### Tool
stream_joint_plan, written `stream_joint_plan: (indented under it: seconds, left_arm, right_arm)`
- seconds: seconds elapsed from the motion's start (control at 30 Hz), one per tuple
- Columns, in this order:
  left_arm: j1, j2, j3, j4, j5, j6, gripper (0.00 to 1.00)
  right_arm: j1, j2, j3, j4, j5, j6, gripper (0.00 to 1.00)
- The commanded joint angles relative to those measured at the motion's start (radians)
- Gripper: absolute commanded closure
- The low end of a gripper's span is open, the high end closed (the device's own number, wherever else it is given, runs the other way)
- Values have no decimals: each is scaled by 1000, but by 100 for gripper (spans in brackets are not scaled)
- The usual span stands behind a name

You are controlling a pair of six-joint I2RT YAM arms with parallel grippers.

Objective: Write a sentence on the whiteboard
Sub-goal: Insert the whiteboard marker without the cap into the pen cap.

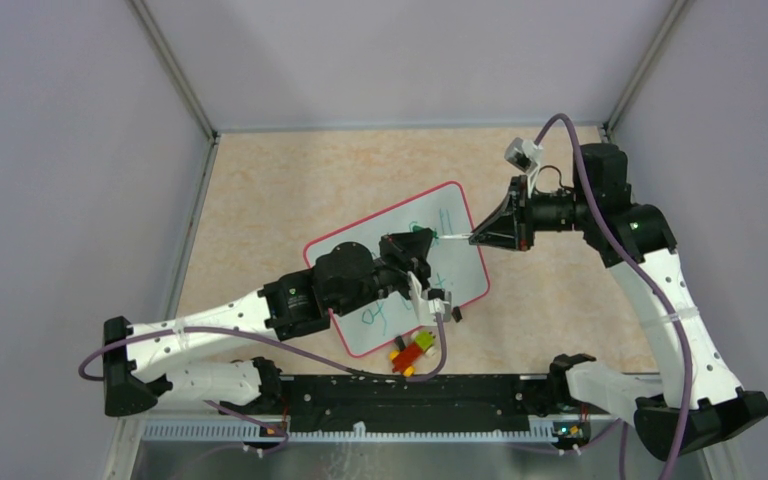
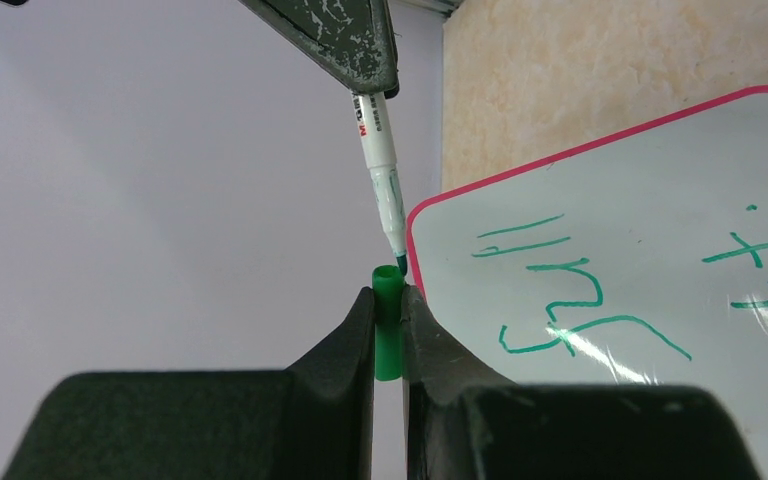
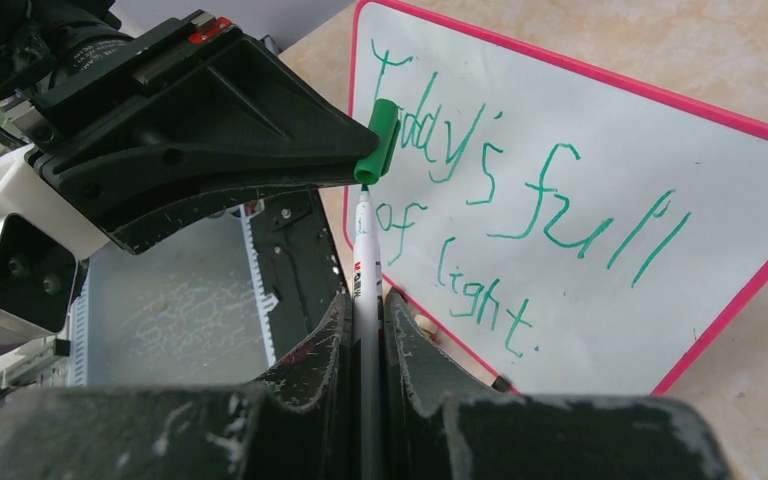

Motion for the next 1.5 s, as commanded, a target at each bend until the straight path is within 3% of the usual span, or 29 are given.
stream_joint_plan:
  seconds: [0.0,1.47]
  left_arm:
    - [6,-7,25,-16,-3,-24,100]
    - [28,1,74,-67,31,-109,100]
  right_arm:
    - [14,-11,60,10,-4,-25,100]
    - [31,-17,42,-11,37,-56,100]
